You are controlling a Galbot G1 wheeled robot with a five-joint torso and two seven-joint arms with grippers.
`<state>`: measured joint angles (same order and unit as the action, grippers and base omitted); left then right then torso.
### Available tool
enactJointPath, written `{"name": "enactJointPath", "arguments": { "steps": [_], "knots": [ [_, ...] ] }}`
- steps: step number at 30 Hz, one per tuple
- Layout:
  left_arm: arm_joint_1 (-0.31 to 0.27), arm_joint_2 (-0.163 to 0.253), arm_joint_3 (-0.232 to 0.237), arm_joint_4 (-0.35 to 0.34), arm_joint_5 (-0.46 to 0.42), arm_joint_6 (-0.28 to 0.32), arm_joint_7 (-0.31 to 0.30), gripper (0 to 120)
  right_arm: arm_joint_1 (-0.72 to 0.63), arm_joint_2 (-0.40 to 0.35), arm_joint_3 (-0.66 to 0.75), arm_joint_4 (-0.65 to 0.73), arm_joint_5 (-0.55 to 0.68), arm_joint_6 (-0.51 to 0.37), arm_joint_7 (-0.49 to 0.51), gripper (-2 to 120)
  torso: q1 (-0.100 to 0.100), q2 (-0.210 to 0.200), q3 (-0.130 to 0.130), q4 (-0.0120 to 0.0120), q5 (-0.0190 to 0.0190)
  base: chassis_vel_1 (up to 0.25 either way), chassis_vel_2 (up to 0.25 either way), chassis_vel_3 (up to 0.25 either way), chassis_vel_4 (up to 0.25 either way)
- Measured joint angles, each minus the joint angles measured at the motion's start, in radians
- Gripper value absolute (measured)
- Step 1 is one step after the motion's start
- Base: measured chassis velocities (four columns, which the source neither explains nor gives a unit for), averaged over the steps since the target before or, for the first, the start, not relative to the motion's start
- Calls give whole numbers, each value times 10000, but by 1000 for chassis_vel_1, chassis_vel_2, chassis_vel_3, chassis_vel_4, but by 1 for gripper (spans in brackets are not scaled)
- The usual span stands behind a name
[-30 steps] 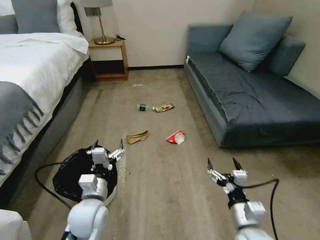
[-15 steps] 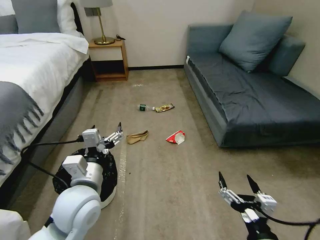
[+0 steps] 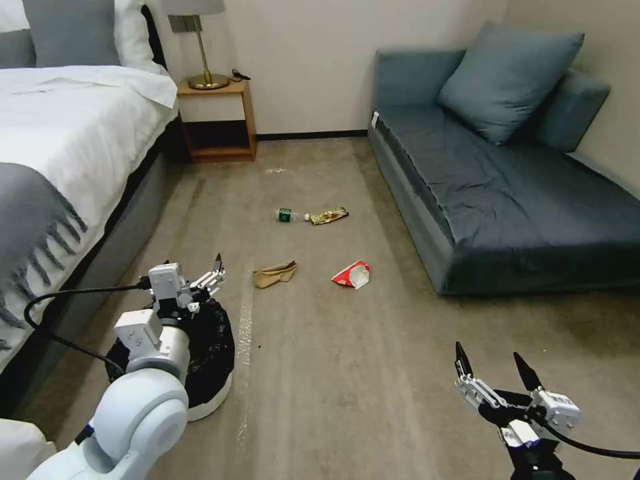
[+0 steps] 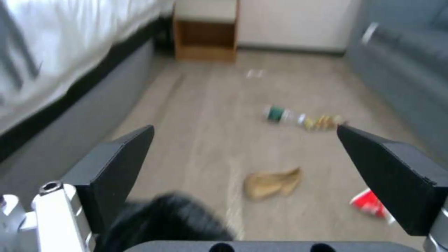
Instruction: Pick up the trash bin, then pick up the garbage on the floor and place it into the trash bin.
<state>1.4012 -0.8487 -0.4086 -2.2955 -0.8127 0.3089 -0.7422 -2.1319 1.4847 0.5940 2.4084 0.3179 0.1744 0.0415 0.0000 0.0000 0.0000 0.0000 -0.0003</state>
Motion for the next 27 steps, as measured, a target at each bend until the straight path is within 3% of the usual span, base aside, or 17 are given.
{"name": "enactJointPath", "arguments": {
  "steps": [1,2,5,6,8,10,11,14,16,19,20,22,27],
  "knots": [
    [33,329,-412,162,-785,306,-229,97,66,-40,3,-71,-8,12,34,100,0,0,-1,-1,3,0,0,0,0],
    [33,329,-412,162,-785,306,-229,97,66,-40,3,-71,-8,12,34,100,0,0,-1,-1,3,0,0,0,0],
    [158,856,-1477,548,-2148,1022,-603,98,213,-146,10,-208,-8,22,76,100,0,0,0,0,1,0,0,0,0],
    [213,1030,-1805,748,-2399,1143,-664,98,278,-187,13,-255,-8,24,85,100,0,0,-1,1,2,0,0,0,0],
    [254,1131,-1998,877,-2498,1201,-685,98,319,-210,13,-282,-8,24,90,100,0,0,-1,0,2,0,0,0,0],
    [461,1517,-2785,1348,-3004,1641,-710,98,489,-307,7,-386,13,24,118,100,0,0,0,0,1,0,0,0,0],
    [461,1517,-2785,1348,-3004,1641,-710,98,489,-307,7,-386,13,24,118,100,0,0,0,0,1,0,0,0,0],
    [808,1723,-3597,1582,-4014,2700,-725,99,740,-430,-33,-541,42,23,141,100,-1,0,0,1,2,0,0,0,0],
    [840,1727,-3639,1585,-4079,2775,-724,100,762,-440,-37,-557,42,22,143,100,0,0,0,1,3,0,0,0,0],
    [1138,1669,-4013,1512,-4623,3750,-732,100,953,-538,-104,-679,42,22,153,100,0,0,0,0,2,0,0,0,0],
    [1138,1669,-4013,1512,-4623,3750,-732,100,953,-538,-104,-679,42,22,153,100,0,0,0,0,2,0,0,0,0],
    [1320,1530,-4147,1632,-4766,4304,-793,100,1078,-649,-121,-765,46,22,154,100,0,0,-1,0,3,0,0,0,0],
    [1475,1398,-4141,2208,-4666,4361,-830,100,1266,-811,-112,-952,117,22,158,100,0,0,0,1,2,0,0,0,0]
  ]
}}
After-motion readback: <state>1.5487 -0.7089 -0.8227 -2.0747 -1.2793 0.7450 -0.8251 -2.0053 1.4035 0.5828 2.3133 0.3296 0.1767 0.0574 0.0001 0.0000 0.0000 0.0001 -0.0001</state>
